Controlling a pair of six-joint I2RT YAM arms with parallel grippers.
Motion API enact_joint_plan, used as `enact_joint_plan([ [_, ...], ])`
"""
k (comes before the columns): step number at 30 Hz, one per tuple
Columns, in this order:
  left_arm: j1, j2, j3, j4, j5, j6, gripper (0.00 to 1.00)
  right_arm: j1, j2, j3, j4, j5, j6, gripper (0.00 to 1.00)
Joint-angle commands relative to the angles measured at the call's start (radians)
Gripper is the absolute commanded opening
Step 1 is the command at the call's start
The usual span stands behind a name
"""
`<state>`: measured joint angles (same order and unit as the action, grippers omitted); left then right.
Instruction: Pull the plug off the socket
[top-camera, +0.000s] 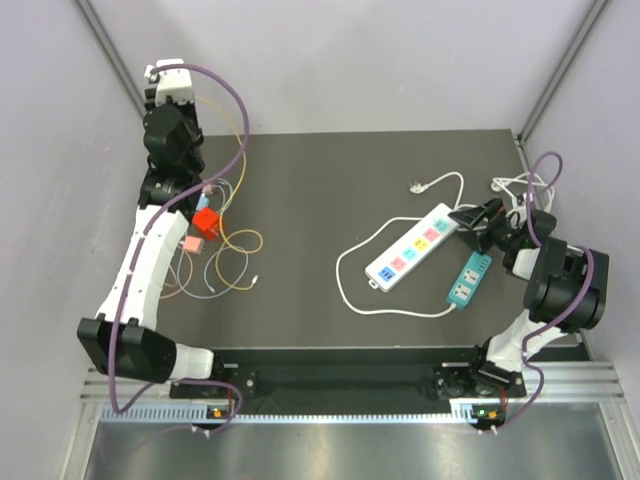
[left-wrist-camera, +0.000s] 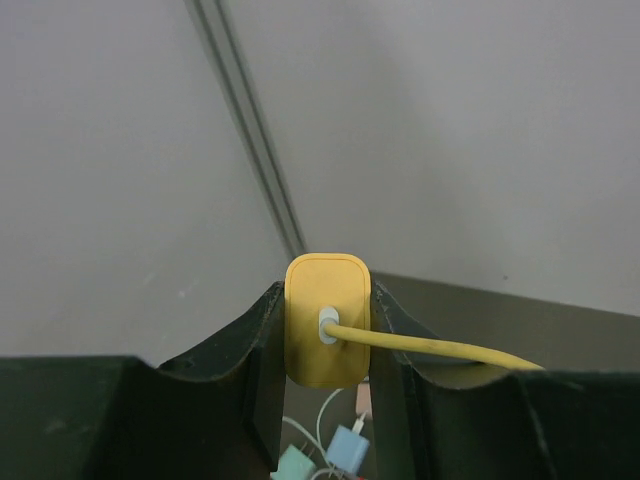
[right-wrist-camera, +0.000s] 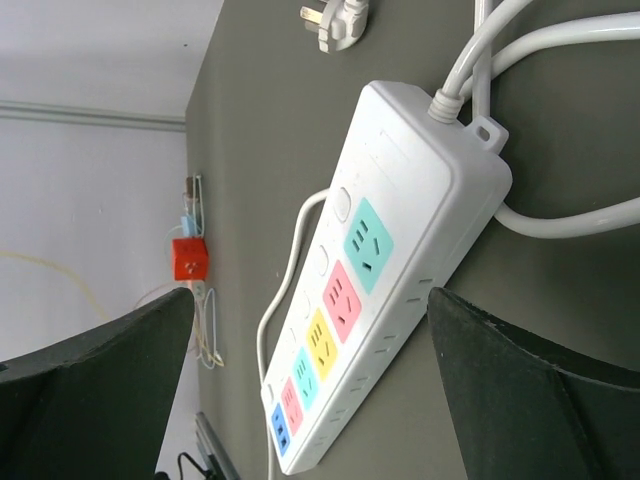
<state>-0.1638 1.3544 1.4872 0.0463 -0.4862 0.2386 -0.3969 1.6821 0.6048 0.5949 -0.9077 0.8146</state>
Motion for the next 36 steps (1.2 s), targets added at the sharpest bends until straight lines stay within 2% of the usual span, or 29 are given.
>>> enact_joint_plan([
  [1,0.089,0.012,-0.05,-0.022,0.066,-0.215,0.0,-0.011,-0.036,0.036,0.02,0.001,-0.023,1.0],
  [8,0.128,0.084,-0.203,-0.042,-0.054,-0.338,0.0,-0.016,-0.028,0.038,0.019,-0.003,-0.02,1.0],
  [14,0.202,0.159,-0.337,-0.042,0.035,-0.481,0.0,-0.02,-0.027,0.039,0.017,-0.003,-0.02,1.0],
  [19,0.268,0.288,-0.334,-0.115,0.113,-0.558,0.0,-0.026,-0.03,0.039,0.016,-0.005,-0.017,1.0],
  [24,0.29,0.365,-0.308,-0.148,0.124,-0.579,0.01,-0.033,-0.027,0.041,0.017,-0.008,-0.015,1.0],
  [25,0.293,0.382,-0.303,-0.157,0.12,-0.578,0.04,-0.033,-0.028,0.041,0.019,-0.008,-0.014,1.0],
  [27,0.296,0.399,-0.283,-0.177,0.109,-0.582,0.25,-0.034,-0.027,0.041,0.019,-0.008,-0.014,1.0],
  [28,0.302,0.416,-0.275,-0.19,0.11,-0.584,0.29,-0.034,-0.027,0.041,0.017,-0.008,-0.014,1.0],
  [29,0.308,0.426,-0.26,-0.215,0.118,-0.587,0.38,-0.034,-0.027,0.041,0.017,-0.01,-0.012,1.0],
  [30,0.308,0.427,-0.254,-0.226,0.121,-0.591,0.38,-0.036,-0.027,0.041,0.019,-0.01,-0.014,1.0],
  [34,0.316,0.398,-0.246,-0.249,0.147,-0.599,0.74,-0.036,-0.027,0.039,0.019,-0.01,-0.015,1.0],
  [36,0.317,0.365,-0.245,-0.25,0.161,-0.595,0.81,-0.036,-0.03,0.039,0.02,-0.01,-0.017,1.0],
])
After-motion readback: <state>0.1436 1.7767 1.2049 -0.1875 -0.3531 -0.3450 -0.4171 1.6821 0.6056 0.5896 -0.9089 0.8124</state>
